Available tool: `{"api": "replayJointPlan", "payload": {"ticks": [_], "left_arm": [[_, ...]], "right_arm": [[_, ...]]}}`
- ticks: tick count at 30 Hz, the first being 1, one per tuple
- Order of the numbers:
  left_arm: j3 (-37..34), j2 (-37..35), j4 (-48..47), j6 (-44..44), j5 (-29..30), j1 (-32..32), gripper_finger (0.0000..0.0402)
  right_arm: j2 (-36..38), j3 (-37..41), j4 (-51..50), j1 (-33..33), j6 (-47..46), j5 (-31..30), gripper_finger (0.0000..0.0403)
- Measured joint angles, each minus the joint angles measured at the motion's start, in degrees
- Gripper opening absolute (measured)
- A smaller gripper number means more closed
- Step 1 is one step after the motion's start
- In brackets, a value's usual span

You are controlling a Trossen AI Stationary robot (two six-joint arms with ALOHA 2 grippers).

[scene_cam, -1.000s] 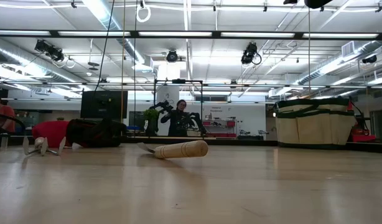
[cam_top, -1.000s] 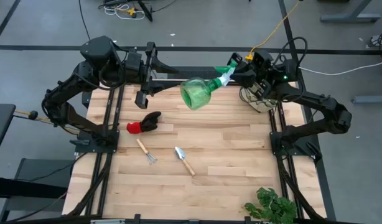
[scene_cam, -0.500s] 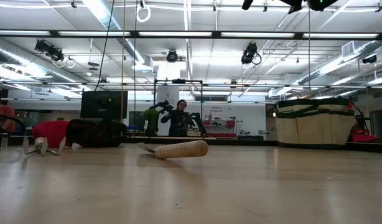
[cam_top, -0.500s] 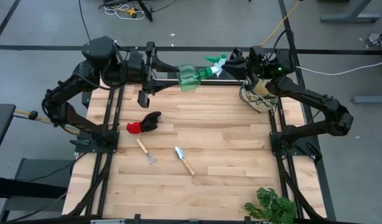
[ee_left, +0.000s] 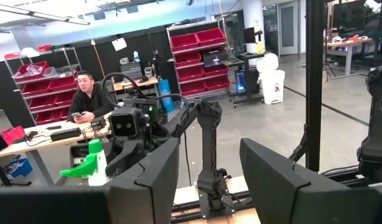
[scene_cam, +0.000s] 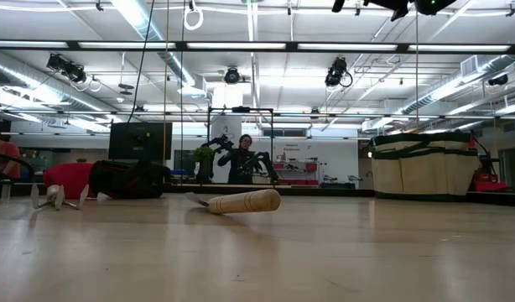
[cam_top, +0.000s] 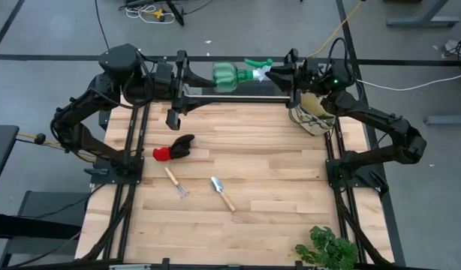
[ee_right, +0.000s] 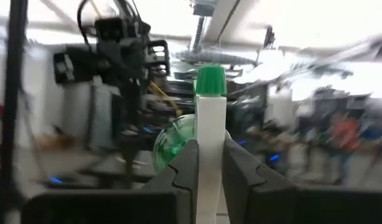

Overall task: Pick & Place Garden tools in Gardening bag
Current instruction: Put the green spray bottle into the gardening bag

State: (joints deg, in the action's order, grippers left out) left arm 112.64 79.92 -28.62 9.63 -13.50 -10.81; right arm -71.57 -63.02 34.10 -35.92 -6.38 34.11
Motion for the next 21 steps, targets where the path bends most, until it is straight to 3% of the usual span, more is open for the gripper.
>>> {"api": "replayJointPlan", "payload": {"ticks": [3,9,21], "left_arm": [[0.00,0.00,-0.01,0.02,0.00,0.00,0.0177],[0.00,0.02,-0.02,0.00,0.00,0.00,0.0177],[0.00,0.02,-0.02,-0.02,0.00,0.00,0.0177]], "right_arm": [[0.00,0.00,-1.49,0.03,5.82,-4.82,0.0047],[0.00,0.00,-7.34,0.00,8.96,-15.51,0.0047],[3.76,0.00,-14.96,-0.11,9.92,-30.03,0.0047]]}}
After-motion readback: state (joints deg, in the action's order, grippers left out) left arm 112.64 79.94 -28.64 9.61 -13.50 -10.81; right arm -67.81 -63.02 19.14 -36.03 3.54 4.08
